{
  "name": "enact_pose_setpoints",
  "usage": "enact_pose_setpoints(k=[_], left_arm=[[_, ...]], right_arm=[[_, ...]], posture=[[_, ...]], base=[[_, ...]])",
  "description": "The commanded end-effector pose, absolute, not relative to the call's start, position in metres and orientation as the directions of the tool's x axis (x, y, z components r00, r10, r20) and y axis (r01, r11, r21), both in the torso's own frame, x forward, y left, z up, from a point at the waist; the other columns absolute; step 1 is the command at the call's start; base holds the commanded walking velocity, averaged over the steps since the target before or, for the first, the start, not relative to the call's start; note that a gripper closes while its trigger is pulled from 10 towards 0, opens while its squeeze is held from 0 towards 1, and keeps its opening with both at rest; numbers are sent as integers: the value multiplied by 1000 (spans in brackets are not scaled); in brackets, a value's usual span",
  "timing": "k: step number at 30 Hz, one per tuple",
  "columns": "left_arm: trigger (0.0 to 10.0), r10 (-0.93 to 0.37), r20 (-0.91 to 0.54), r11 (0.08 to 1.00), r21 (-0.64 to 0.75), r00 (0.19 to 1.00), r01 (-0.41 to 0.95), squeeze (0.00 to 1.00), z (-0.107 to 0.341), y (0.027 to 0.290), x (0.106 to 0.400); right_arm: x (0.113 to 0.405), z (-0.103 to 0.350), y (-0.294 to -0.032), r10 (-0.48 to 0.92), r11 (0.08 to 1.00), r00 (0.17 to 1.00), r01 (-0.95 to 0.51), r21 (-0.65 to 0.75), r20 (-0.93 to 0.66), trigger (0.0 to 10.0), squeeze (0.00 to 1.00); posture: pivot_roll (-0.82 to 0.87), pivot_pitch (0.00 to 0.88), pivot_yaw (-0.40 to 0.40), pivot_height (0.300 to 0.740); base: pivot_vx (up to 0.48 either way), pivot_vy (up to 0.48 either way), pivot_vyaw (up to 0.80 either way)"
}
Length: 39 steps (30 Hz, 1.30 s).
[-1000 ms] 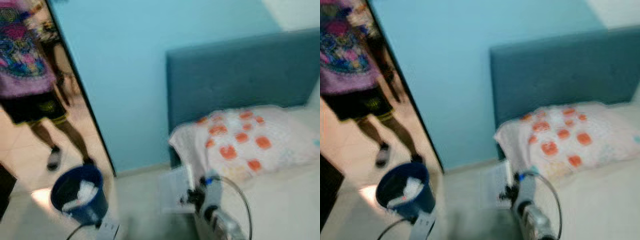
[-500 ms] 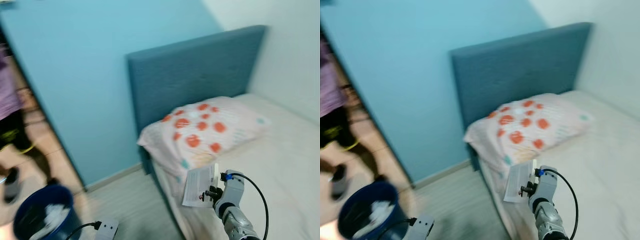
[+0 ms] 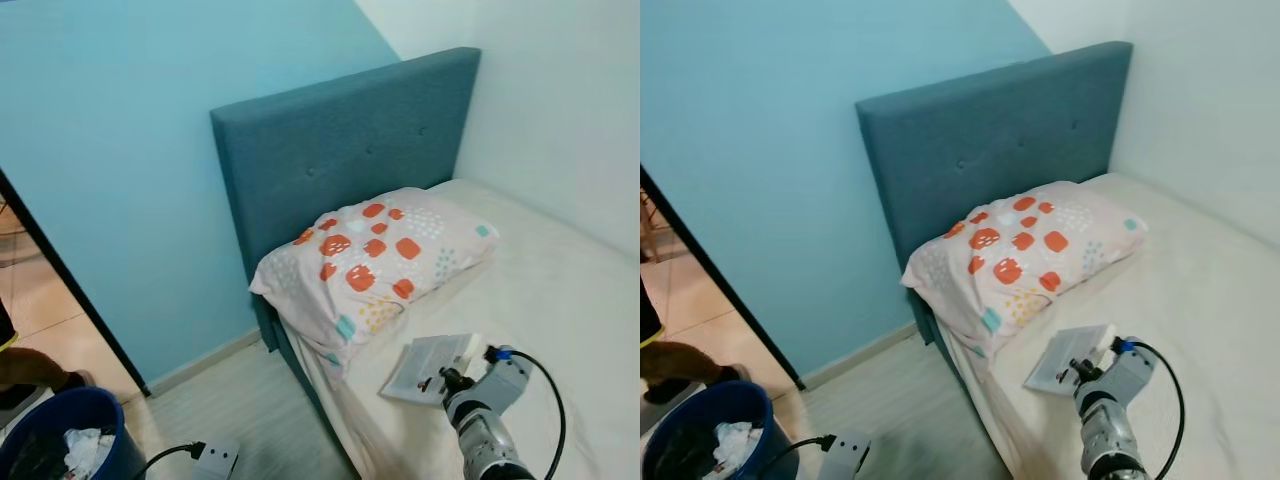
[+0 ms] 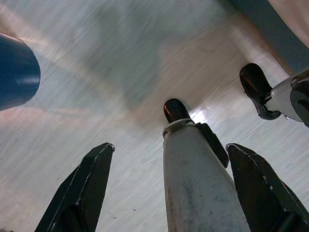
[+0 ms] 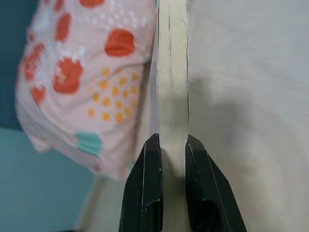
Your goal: Clean up the room
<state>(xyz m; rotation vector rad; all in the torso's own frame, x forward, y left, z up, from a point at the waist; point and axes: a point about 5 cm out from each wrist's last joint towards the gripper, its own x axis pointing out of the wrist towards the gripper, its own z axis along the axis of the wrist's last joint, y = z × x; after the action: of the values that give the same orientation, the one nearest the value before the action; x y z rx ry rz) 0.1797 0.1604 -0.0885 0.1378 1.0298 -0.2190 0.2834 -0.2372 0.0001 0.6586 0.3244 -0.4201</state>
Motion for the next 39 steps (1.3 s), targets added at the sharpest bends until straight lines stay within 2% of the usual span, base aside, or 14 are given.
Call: enact_pose_setpoints(k=[1,9,11,13,16,17,19,20,25,30,34,39], left_arm=[[10000,-96,-870,968,33,484,250,0,-90,169,175],[10000,-95,-873,960,48,479,277,0,-90,172,174],[10000,-94,-874,957,53,478,286,0,-90,174,173],[10000,-91,-875,949,67,475,307,0,-90,177,173],[10000,-90,-876,948,70,474,311,0,-90,178,172],[10000,-89,-877,945,75,473,317,0,-90,180,172],[10000,-88,-877,945,76,473,318,0,-90,180,171],[10000,-89,-880,937,84,466,338,0,-91,182,169],[10000,-88,-886,927,95,456,363,0,-92,186,165],[10000,-79,-892,919,108,445,379,0,-94,194,158],[10000,-85,-897,908,109,434,404,0,-96,195,152],[10000,-90,-900,906,105,427,411,0,-97,197,147]], right_arm=[[287,4,-238,-268,682,878,463,565,-396,10000,0],[293,17,-254,-320,621,882,470,627,-346,10000,0],[294,20,-260,-341,590,878,478,651,-336,10000,0],[293,24,-270,-375,516,873,477,712,-313,10000,0],[292,23,-271,-378,500,871,476,724,-312,10000,0],[289,19,-272,-383,464,869,475,748,-315,10000,0],[288,19,-272,-383,456,869,473,754,-314,10000,0],[278,7,-269,-384,419,852,504,755,-356,10000,0],[259,-14,-263,-372,384,812,576,722,-450,10000,0],[221,-45,-260,-395,386,689,724,571,-607,10000,0],[210,-50,-263,-425,379,651,759,529,-629,10000,0],[210,-49,-264,-427,393,654,756,523,-625,10000,0]], posture=[[-114,57,68,706],[-108,64,81,691],[-107,66,85,686],[-95,78,93,671],[-88,89,97,666],[-83,95,101,656],[-83,95,101,651],[-71,112,115,641],[-56,133,125,626],[-27,176,144,601],[-14,215,149,596],[-8,238,150,596]], base=[[0,0,0],[0,0,0],[0,0,0],[0,0,0],[0,0,0],[0,0,0],[0,0,0],[0,0,0],[0,0,0],[0,0,0],[0,0,0],[0,0,0]])
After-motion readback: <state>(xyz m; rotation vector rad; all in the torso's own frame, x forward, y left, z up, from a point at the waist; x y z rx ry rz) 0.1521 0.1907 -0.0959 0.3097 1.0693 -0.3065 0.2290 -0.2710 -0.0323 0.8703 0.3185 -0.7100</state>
